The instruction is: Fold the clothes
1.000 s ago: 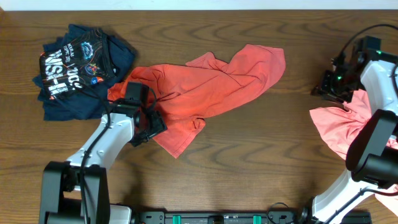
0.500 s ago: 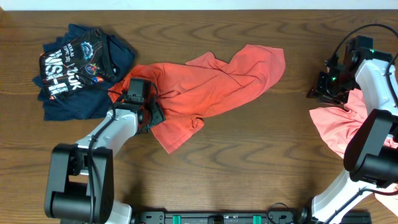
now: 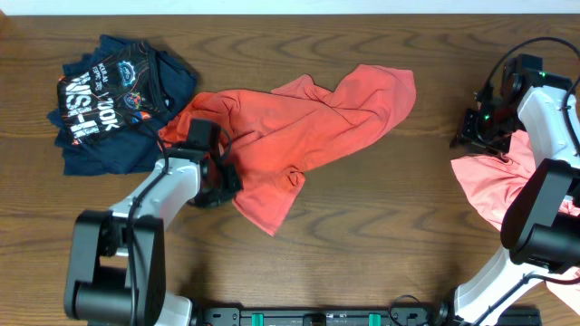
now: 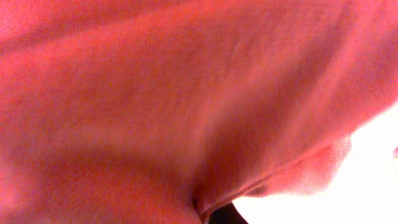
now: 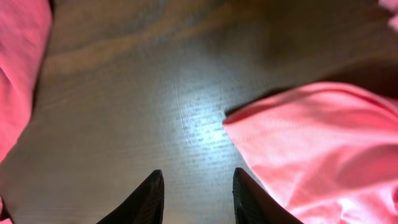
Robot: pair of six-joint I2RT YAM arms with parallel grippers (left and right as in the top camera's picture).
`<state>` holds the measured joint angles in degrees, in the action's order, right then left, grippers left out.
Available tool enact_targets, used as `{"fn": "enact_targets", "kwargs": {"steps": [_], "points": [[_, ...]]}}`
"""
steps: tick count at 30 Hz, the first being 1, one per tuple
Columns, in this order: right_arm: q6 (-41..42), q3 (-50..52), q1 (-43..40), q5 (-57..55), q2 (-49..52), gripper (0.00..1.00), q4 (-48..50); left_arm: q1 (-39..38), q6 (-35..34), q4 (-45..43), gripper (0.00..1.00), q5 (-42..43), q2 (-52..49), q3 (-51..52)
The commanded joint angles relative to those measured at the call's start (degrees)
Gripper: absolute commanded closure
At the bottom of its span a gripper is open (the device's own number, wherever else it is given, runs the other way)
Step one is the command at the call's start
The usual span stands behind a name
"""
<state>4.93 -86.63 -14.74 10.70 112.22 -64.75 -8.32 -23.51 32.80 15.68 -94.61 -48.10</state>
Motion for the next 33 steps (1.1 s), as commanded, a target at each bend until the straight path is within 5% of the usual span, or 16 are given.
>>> {"fn": "enact_targets", "kwargs": {"steps": [1, 6, 15, 22, 25, 33], "points": [[-0.76, -0.59, 0.55, -0.24, -1.31, 0.65, -1.79, -0.13, 9.07, 5.9, 0.94, 1.9, 7.08, -1.03], [-3.19, -0.57, 2.56, 2.4, -1.31, 0.65, -4.31, 0.42, 14.08, 16.92, 0.94, 1.68, 22.21, -7.8], [-2.03, -0.02, 11.93, 3.02, -1.31, 0.62, -2.73, 4.59, 11.8, 16.17, 0.94, 1.66, 41.2, -14.53], [2.34, 5.29, 17.97, 3.04, -1.31, 0.56, 1.7, 4.87, 11.8, 14.47, 0.94, 1.64, 44.26, -14.67], [3.21, 9.09, 19.8, 3.04, -1.31, 0.44, 3.43, 4.87, 11.82, 14.29, 0.94, 1.62, 44.13, -14.67], [11.39, 20.57, 21.2, 2.62, -1.31, 0.46, 18.27, 4.87, 11.85, 14.56, 0.94, -2.47, 43.69, -14.67]]}}
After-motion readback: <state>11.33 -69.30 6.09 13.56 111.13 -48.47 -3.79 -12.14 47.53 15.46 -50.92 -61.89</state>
